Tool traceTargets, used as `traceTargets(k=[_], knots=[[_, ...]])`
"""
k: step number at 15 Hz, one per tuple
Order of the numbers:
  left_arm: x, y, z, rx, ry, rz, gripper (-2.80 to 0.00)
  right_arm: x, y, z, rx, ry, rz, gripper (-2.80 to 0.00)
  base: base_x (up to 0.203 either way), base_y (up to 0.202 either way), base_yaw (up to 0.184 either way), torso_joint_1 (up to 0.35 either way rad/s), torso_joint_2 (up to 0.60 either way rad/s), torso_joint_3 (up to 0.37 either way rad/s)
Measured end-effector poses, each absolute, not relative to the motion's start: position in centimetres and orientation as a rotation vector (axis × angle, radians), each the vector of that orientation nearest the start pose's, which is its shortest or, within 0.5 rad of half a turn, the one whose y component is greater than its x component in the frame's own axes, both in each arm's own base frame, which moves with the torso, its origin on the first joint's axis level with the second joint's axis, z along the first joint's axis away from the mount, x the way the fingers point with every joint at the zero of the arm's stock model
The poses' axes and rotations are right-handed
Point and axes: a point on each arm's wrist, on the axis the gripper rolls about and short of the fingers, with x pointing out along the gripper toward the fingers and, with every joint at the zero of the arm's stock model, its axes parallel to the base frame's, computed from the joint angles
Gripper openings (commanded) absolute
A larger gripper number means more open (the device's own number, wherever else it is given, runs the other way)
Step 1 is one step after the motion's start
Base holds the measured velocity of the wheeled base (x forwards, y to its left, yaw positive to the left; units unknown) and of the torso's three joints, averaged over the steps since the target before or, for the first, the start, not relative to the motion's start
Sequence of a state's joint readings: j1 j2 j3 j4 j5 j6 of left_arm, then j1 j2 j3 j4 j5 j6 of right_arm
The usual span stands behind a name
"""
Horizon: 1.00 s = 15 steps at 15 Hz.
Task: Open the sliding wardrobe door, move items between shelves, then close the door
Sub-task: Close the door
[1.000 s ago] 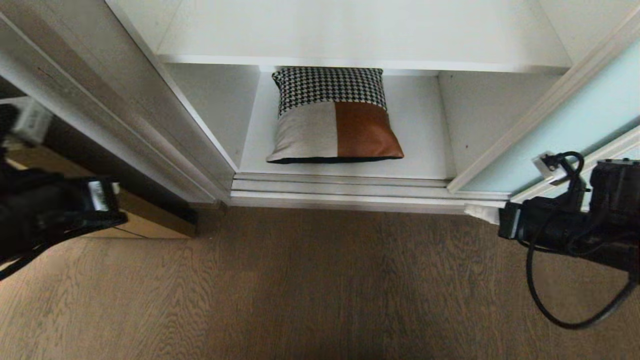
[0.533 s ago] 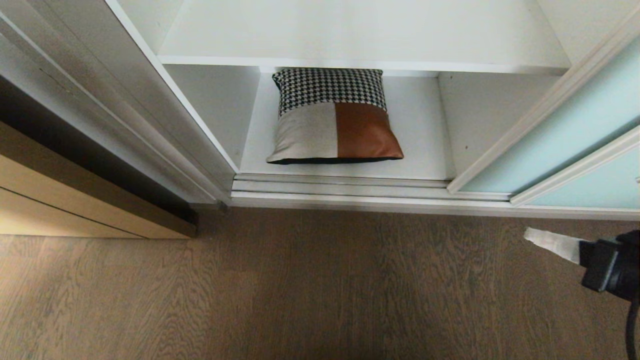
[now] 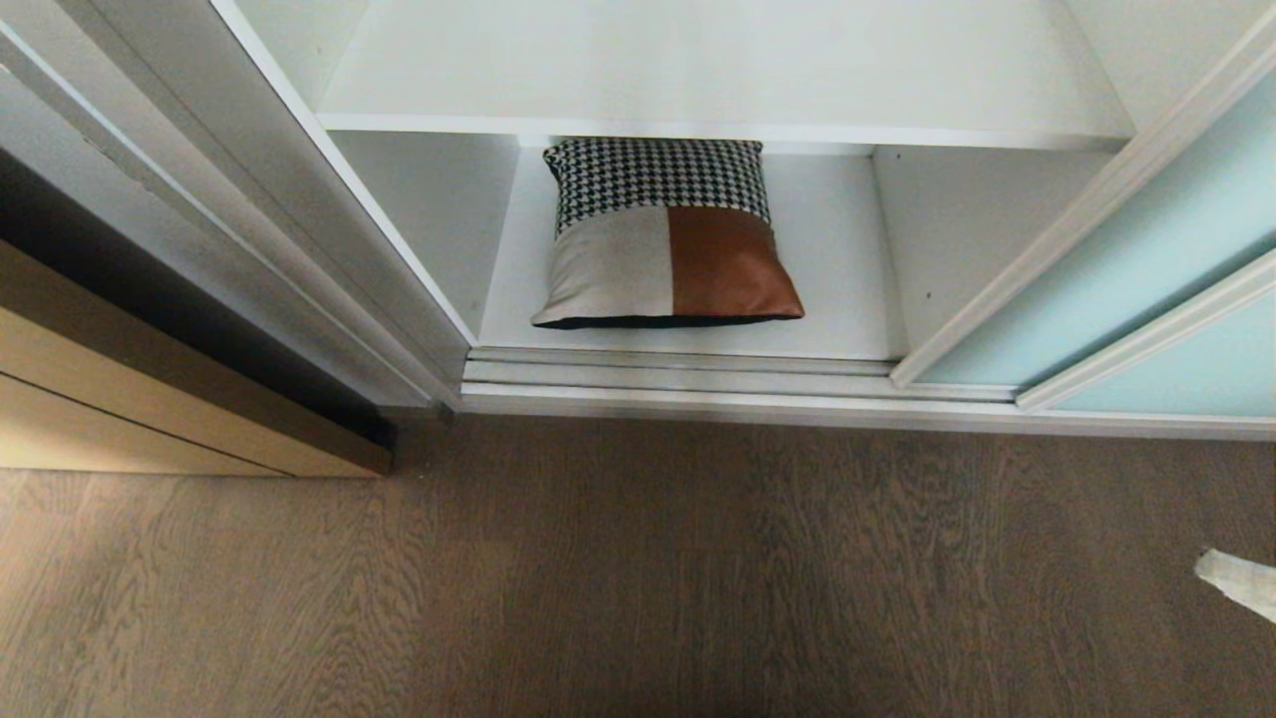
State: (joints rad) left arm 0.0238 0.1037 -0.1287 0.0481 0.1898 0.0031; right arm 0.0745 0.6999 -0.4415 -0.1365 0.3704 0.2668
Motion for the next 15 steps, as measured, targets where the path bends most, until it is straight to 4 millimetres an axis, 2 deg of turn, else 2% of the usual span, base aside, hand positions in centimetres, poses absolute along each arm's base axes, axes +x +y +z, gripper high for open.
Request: traceTargets(k=[2, 5, 8, 11, 15], knots=[[-2.5, 0.3, 9.2, 0.043, 0.023, 0.167, -2.80, 3.9, 1.1, 20.5, 0.277, 0.160, 0.426, -2.80, 0.000, 0.000, 0.000, 0.000, 0.00, 0.000], [-2.4, 0.0, 7.9, 0.079, 0.019, 0.023, -2.80, 1.1, 0.9, 19.7, 0.273, 0.136, 0.427, -2.80, 0.000, 0.000, 0.000, 0.000, 0.00, 0.000], [-2.4, -0.1, 7.7, 0.026, -0.006, 0.016, -2.80, -1.2, 0.6, 18.4, 0.263, 0.108, 0.381, -2.80, 0.000, 0.000, 0.000, 0.000, 0.00, 0.000], [-2.3, 0.0, 7.6, 0.022, -0.003, 0.019, -2.80, -1.9, 0.4, 17.5, 0.261, 0.081, 0.319, -2.80, 0.000, 0.000, 0.000, 0.000, 0.00, 0.000], [-2.3, 0.0, 7.6, 0.021, -0.002, 0.020, -2.80, -2.1, 0.4, 17.2, 0.232, 0.064, 0.303, -2.80, 0.000, 0.000, 0.000, 0.000, 0.00, 0.000]])
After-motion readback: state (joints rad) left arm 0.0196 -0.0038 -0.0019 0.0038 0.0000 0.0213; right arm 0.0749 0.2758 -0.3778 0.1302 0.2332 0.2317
